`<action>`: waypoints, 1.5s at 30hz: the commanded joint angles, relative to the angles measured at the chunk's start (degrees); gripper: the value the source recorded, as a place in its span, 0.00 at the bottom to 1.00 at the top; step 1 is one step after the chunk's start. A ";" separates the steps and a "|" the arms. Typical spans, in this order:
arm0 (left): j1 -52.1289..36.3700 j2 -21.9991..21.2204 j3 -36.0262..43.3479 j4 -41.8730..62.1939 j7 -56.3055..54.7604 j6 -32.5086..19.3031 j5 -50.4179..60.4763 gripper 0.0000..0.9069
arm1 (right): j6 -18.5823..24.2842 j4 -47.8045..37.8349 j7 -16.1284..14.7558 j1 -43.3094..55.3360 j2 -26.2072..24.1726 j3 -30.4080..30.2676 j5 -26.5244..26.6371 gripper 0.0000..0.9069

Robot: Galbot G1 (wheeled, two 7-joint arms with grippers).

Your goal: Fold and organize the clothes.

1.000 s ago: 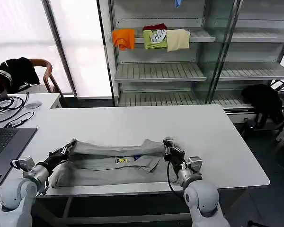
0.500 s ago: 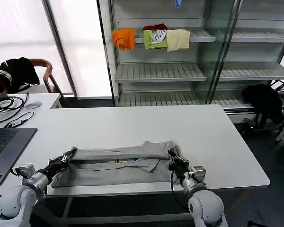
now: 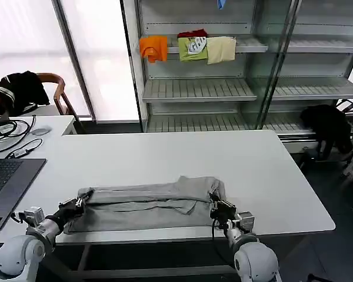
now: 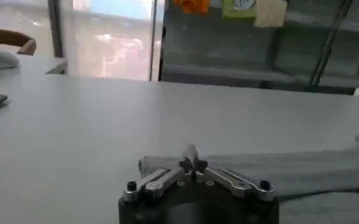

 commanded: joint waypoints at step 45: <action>8.26 -6.90 2.57 -6.23 -17.67 -4.11 -5.49 0.00 | -3.41 4.92 6.10 7.25 -1.74 6.18 18.05 1.00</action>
